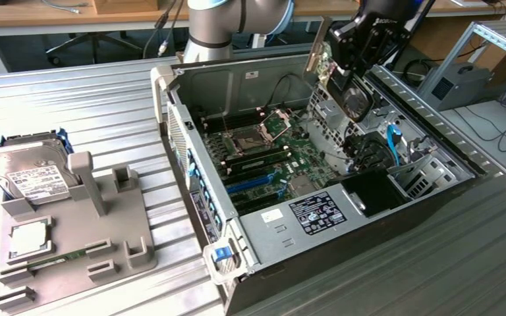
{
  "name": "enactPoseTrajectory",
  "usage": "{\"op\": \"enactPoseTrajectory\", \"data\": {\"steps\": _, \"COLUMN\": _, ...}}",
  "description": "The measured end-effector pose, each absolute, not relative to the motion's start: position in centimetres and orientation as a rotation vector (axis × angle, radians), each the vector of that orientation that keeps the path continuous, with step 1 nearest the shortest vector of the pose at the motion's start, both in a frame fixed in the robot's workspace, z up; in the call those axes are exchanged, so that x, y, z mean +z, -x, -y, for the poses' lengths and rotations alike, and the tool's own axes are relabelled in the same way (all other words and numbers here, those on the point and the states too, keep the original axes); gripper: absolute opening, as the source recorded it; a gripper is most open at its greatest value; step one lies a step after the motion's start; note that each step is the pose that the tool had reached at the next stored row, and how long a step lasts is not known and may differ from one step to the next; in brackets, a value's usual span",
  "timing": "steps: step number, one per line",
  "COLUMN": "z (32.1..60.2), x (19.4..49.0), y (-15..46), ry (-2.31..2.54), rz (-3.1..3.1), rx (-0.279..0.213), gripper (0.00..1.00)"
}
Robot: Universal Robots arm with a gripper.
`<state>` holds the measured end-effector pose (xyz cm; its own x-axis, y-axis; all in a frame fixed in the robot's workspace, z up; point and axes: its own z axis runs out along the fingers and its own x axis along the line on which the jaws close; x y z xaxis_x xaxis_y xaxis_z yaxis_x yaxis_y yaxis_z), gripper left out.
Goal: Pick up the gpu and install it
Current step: 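Pick up the gpu and move the gpu toward the slot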
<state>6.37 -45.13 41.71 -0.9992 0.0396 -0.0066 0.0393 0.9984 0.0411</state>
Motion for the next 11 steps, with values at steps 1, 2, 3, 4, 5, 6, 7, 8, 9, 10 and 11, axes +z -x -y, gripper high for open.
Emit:
{"op": "enactPoseTrajectory", "data": {"steps": 1, "z": 45.13, "x": 41.68, "y": -6.37, "ry": -0.062, "rz": -3.133, "rx": 0.064, "gripper": 0.27}}
{"op": "enactPoseTrajectory", "data": {"steps": 2, "z": 45.13, "x": 41.64, "y": -6.37, "ry": -0.062, "rz": -3.133, "rx": 0.064, "gripper": 0.27}}
{"op": "enactPoseTrajectory", "data": {"steps": 3, "z": 45.13, "x": 41.6, "y": -6.37, "ry": -0.062, "rz": -3.133, "rx": 0.064, "gripper": 0.27}}
{"op": "enactPoseTrajectory", "data": {"steps": 4, "z": 45.13, "x": 41.54, "y": -6.37, "ry": -0.062, "rz": -3.133, "rx": 0.064, "gripper": 0.27}}
{"op": "enactPoseTrajectory", "data": {"steps": 5, "z": 45.13, "x": 41.52, "y": -6.37, "ry": -0.062, "rz": -3.133, "rx": 0.064, "gripper": 0.27}}
{"op": "enactPoseTrajectory", "data": {"steps": 6, "z": 45.13, "x": 41.46, "y": -6.37, "ry": -0.062, "rz": -3.133, "rx": 0.064, "gripper": 0.27}}
{"op": "enactPoseTrajectory", "data": {"steps": 7, "z": 45.13, "x": 41.4, "y": -6.37, "ry": -0.062, "rz": -3.133, "rx": 0.064, "gripper": 0.27}}
{"op": "enactPoseTrajectory", "data": {"steps": 8, "z": 45.13, "x": 41.35, "y": -6.37, "ry": -0.062, "rz": -3.133, "rx": 0.064, "gripper": 0.27}}
{"op": "enactPoseTrajectory", "data": {"steps": 9, "z": 45.13, "x": 41.3, "y": -6.37, "ry": -0.062, "rz": -3.133, "rx": 0.064, "gripper": 0.27}}
{"op": "enactPoseTrajectory", "data": {"steps": 10, "z": 45.13, "x": 41.27, "y": -6.37, "ry": -0.062, "rz": -3.133, "rx": 0.064, "gripper": 0.27}}
{"op": "enactPoseTrajectory", "data": {"steps": 11, "z": 45.13, "x": 41.27, "y": -6.37, "ry": -0.062, "rz": -3.133, "rx": 0.064, "gripper": 0.27}}
